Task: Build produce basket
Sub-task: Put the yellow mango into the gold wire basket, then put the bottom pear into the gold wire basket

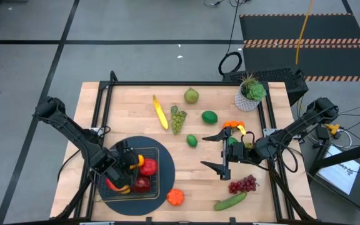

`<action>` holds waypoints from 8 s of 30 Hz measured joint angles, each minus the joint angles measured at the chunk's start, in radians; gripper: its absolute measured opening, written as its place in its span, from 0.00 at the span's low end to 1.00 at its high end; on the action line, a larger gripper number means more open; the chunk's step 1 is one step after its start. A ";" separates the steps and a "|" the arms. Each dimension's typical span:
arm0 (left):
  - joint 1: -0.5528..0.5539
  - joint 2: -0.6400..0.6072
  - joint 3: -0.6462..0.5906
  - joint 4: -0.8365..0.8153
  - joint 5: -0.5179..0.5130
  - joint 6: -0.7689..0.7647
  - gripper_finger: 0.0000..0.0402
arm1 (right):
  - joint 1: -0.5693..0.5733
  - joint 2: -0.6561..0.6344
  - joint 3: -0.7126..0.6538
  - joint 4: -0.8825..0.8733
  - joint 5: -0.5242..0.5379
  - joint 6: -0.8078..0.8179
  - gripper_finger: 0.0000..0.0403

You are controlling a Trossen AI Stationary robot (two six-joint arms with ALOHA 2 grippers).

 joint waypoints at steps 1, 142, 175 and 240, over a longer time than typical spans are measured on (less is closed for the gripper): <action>0.004 0.000 -0.001 0.003 0.018 -0.004 0.63 | 0.000 0.000 0.000 0.000 0.000 -0.002 0.95; 0.019 -0.004 0.258 0.024 -0.045 0.396 0.58 | 0.000 -0.104 -0.041 -2.051 -0.341 1.772 0.41; 0.031 -0.004 0.258 0.027 -0.045 0.397 0.58 | -0.004 -0.187 -0.013 -1.444 -0.079 1.236 0.34; 0.054 -0.004 0.258 0.155 -0.049 0.508 0.58 | 0.086 -0.135 -0.012 -0.593 -0.078 -0.162 0.35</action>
